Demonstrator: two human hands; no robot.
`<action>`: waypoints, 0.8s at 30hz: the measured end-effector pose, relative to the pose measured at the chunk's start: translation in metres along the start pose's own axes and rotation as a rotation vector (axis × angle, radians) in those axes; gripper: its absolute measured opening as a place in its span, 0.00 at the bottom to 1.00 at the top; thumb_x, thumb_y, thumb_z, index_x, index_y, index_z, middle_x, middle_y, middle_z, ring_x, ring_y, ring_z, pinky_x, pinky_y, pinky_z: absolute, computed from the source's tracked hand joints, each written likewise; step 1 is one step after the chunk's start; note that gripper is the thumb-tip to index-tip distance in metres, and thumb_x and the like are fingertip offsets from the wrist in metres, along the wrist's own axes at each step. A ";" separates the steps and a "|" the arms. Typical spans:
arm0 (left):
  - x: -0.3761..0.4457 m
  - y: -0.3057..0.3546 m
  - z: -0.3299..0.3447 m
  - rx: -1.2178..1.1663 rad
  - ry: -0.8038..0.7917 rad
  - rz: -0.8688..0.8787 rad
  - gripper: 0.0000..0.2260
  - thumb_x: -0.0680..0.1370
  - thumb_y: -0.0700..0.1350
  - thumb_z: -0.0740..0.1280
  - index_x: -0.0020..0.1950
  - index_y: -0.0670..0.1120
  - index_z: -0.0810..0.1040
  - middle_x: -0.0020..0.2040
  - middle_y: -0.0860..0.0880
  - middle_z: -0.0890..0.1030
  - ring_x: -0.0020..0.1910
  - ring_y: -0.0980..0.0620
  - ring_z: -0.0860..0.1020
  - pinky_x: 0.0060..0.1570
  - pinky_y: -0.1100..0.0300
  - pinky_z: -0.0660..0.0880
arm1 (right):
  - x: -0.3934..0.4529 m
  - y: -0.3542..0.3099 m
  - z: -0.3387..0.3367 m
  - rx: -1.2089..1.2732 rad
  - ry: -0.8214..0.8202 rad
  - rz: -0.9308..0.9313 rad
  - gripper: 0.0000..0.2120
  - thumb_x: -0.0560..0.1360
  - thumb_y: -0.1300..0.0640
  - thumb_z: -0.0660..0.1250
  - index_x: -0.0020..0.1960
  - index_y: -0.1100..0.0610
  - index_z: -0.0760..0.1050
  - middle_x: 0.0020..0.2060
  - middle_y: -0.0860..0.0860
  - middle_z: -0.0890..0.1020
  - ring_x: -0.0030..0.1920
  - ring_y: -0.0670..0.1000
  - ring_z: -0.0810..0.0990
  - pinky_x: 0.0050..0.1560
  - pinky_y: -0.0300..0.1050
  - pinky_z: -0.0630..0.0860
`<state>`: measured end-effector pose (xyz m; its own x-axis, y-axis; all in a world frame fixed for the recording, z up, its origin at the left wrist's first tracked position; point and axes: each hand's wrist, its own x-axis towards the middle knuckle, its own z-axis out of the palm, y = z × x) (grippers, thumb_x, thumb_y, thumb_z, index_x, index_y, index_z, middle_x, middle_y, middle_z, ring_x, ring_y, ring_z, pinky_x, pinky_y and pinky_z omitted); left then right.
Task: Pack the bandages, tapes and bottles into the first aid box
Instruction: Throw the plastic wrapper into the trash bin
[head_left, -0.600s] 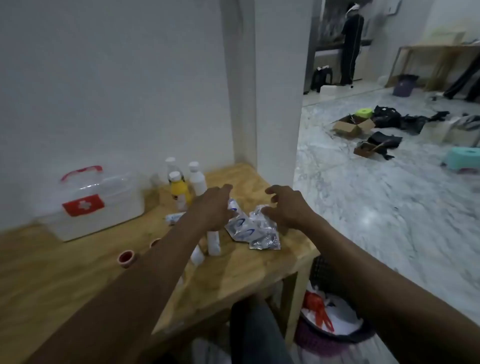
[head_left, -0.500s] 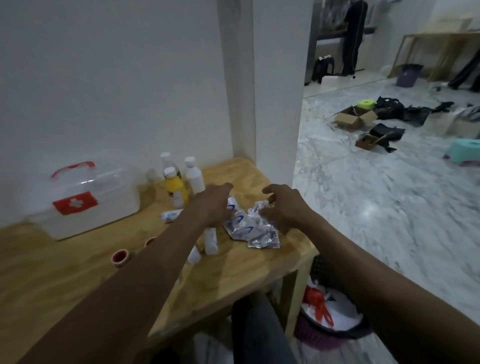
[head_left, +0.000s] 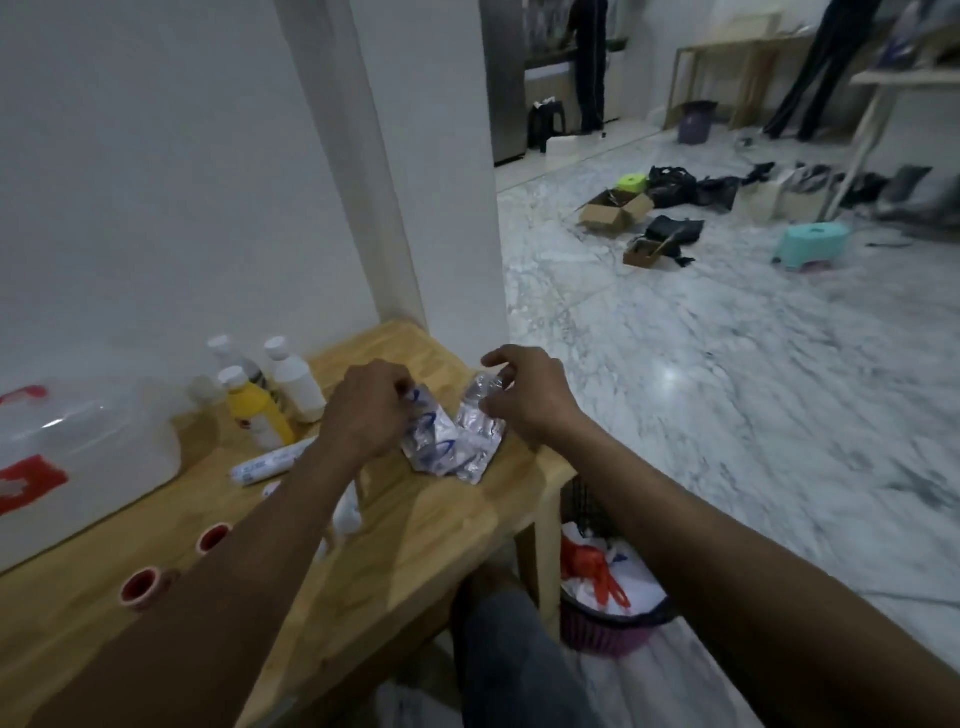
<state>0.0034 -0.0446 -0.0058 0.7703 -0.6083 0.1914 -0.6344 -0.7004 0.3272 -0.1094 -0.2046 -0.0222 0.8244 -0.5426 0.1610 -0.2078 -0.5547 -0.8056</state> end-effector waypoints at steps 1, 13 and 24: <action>0.001 0.008 -0.001 -0.023 0.023 0.010 0.17 0.69 0.46 0.75 0.28 0.51 0.68 0.31 0.49 0.73 0.38 0.41 0.77 0.37 0.56 0.70 | 0.000 0.002 -0.011 0.026 0.048 0.019 0.23 0.66 0.65 0.74 0.60 0.56 0.79 0.40 0.51 0.79 0.40 0.48 0.78 0.37 0.32 0.72; 0.022 0.164 0.045 -0.184 0.141 0.132 0.08 0.77 0.38 0.62 0.51 0.47 0.79 0.45 0.42 0.80 0.43 0.39 0.79 0.41 0.50 0.77 | -0.004 0.080 -0.139 0.126 0.633 0.198 0.15 0.73 0.62 0.70 0.59 0.55 0.77 0.32 0.46 0.75 0.30 0.41 0.75 0.31 0.35 0.73; -0.019 0.206 0.190 -0.015 -0.261 0.120 0.14 0.73 0.30 0.56 0.53 0.43 0.73 0.46 0.41 0.75 0.41 0.39 0.74 0.43 0.44 0.77 | -0.044 0.234 -0.099 0.057 0.537 0.483 0.14 0.78 0.58 0.65 0.63 0.57 0.74 0.30 0.51 0.79 0.38 0.53 0.80 0.43 0.45 0.74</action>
<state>-0.1541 -0.2485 -0.1180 0.6460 -0.7632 -0.0147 -0.7172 -0.6135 0.3305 -0.2466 -0.3728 -0.1617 0.2718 -0.9620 0.0256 -0.4433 -0.1488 -0.8839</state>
